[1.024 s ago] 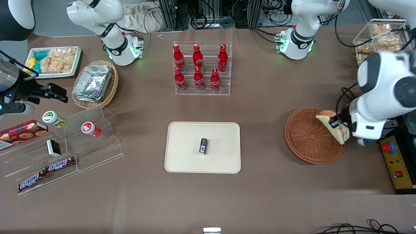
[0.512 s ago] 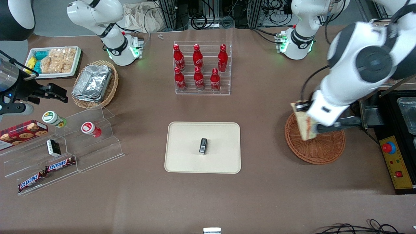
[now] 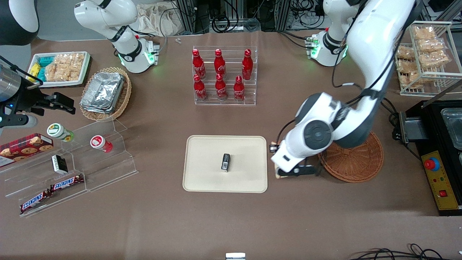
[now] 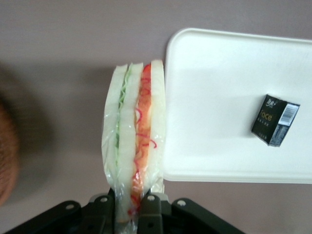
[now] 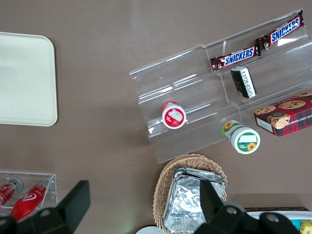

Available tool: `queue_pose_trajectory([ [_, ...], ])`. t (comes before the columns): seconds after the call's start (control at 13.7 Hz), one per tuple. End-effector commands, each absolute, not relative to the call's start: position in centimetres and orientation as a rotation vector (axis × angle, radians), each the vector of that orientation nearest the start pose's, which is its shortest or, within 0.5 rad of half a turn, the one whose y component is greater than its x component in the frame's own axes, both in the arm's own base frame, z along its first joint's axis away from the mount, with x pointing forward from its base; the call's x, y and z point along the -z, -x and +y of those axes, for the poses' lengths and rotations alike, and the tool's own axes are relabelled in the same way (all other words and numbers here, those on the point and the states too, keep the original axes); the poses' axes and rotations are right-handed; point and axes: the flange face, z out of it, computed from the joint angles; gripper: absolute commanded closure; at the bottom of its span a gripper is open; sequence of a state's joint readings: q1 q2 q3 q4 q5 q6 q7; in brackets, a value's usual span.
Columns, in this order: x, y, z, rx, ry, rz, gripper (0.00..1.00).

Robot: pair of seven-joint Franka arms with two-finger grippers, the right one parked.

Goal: Place sandwich from basket to tray

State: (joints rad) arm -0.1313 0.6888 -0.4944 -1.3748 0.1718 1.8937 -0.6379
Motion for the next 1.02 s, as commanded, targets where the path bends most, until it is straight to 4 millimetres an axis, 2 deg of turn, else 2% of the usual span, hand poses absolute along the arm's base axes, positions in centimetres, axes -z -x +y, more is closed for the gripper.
queue_pose_trajectory([
  [0.0,-31.2,-62.6,-37.6,-0.182,3.203,-0.041,1.00],
  [0.15,-28.4,-62.3,-39.5,-0.133,3.212,0.014,1.00],
  [0.37,-25.4,-62.5,-40.0,-0.078,3.209,0.059,1.00],
  [0.51,-24.9,-61.0,-42.6,-0.049,3.208,0.129,1.00],
  [0.66,-24.4,-61.0,-42.8,-0.034,3.220,0.130,1.00],
  [0.73,-24.3,-61.0,-42.9,-0.035,3.221,0.132,0.87],
  [0.8,-24.1,-61.1,-42.6,-0.032,3.217,0.134,0.01],
  [0.95,-24.6,-61.6,-42.2,0.001,3.220,0.134,0.00],
])
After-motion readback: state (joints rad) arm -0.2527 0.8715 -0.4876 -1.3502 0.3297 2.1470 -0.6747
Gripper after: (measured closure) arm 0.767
